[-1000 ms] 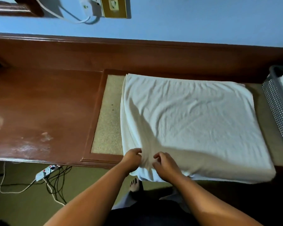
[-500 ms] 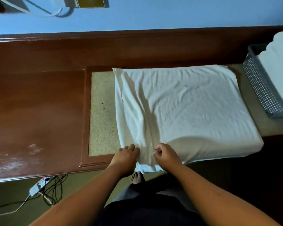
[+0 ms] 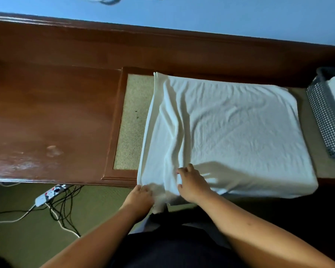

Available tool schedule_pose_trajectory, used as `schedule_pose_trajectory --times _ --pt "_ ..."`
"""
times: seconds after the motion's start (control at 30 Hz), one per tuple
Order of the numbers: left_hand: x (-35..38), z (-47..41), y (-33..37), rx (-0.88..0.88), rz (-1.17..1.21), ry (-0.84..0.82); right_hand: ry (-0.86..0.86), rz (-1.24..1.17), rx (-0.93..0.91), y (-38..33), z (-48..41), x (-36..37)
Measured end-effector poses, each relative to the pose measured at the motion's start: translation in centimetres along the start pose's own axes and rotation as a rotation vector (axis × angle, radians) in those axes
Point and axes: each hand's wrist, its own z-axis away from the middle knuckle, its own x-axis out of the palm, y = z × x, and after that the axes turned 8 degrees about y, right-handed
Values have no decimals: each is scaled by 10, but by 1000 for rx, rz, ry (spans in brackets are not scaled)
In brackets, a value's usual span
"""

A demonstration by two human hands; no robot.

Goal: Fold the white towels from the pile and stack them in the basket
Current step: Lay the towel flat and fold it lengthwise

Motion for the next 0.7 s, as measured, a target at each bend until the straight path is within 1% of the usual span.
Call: schedule_pose_trajectory --times 0.07,0.17,0.23,0.27,0.37,0.43,0.47,0.53,0.6,0.7 --pt "4 6 6 -10 104 -1 38 84 -72 -2 1 0" --pt "6 16 12 -182 409 9 60 191 -307 -9 2 6" --pt "13 24 13 -289 642 67 -12 178 -455 -19 2 9" --pt "18 27 12 -305 728 125 -69 164 -492 -27 2 9" --pt "36 43 9 -282 908 267 -261 186 -507 -45 -2 13" --pt "50 58 10 -323 1004 339 -362 243 -490 -54 -7 16" --pt "56 65 11 -355 1054 366 -384 290 -500 -57 -9 16" --pt "66 77 16 -407 1110 388 -343 435 -619 -65 -10 17" --pt "70 83 20 -427 1077 399 -301 549 -712 -73 -11 18" --pt "65 86 22 -460 1020 395 -340 699 -742 -81 -19 17"
